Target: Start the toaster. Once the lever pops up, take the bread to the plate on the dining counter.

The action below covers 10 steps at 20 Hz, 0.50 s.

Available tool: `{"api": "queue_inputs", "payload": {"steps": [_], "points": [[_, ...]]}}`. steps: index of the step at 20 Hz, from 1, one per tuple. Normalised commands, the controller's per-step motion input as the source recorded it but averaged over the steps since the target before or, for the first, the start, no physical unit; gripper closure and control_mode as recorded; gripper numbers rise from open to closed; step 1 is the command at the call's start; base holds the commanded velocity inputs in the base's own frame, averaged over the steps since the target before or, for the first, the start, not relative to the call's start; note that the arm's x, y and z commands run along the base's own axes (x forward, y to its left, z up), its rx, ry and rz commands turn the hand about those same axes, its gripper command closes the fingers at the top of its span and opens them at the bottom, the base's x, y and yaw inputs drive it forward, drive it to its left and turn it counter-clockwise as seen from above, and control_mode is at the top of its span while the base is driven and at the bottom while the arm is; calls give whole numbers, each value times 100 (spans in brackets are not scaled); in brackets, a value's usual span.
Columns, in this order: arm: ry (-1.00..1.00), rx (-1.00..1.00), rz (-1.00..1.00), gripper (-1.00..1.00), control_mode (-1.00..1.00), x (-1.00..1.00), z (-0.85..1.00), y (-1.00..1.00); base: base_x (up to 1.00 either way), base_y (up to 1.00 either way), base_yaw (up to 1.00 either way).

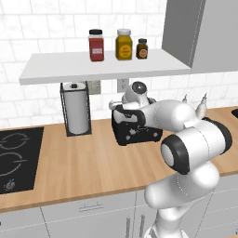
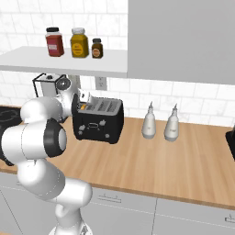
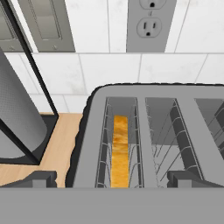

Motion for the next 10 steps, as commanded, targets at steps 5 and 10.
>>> {"api": "queue_inputs", "payload": {"steps": [5,10], "points": [[0,0,0,-100,-100,0,0,0,0,0,0],[0,0,0,-100,-100,0,0,0,0,0,0]]}}
